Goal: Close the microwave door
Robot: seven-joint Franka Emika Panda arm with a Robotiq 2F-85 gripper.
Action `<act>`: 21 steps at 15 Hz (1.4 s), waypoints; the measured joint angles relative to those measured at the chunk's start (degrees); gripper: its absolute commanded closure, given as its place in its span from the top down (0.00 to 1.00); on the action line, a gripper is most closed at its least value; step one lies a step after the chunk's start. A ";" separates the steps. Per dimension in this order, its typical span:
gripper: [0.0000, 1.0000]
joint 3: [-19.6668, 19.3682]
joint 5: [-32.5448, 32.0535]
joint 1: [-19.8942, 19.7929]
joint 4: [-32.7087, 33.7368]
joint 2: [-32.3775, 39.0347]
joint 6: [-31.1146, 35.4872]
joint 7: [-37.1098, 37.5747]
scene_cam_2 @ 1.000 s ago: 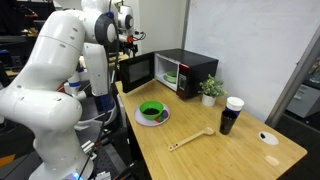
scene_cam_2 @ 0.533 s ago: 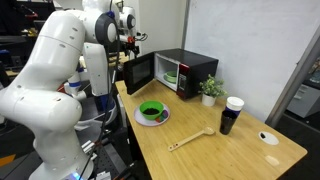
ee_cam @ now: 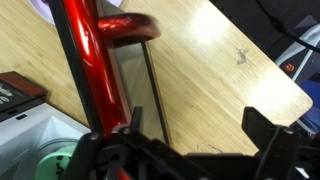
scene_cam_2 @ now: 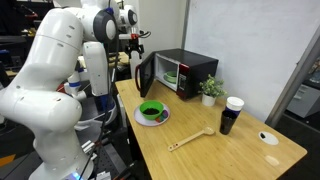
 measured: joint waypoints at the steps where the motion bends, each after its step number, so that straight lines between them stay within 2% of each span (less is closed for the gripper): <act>1: 1.00 -0.24 -0.64 -0.03 0.00 -0.34 -1.38 -0.89; 4: 1.00 -0.53 -1.05 -0.21 0.00 -1.19 -3.75 -2.60; 8: 1.00 -0.53 -1.05 -0.44 -0.25 -1.31 -3.06 -6.11; 15: 1.00 -0.56 -0.91 -5.50 -5.12 -1.36 7.49 -13.08; 21: 1.00 -0.53 -0.87 -7.77 -12.27 -2.79 13.39 -14.51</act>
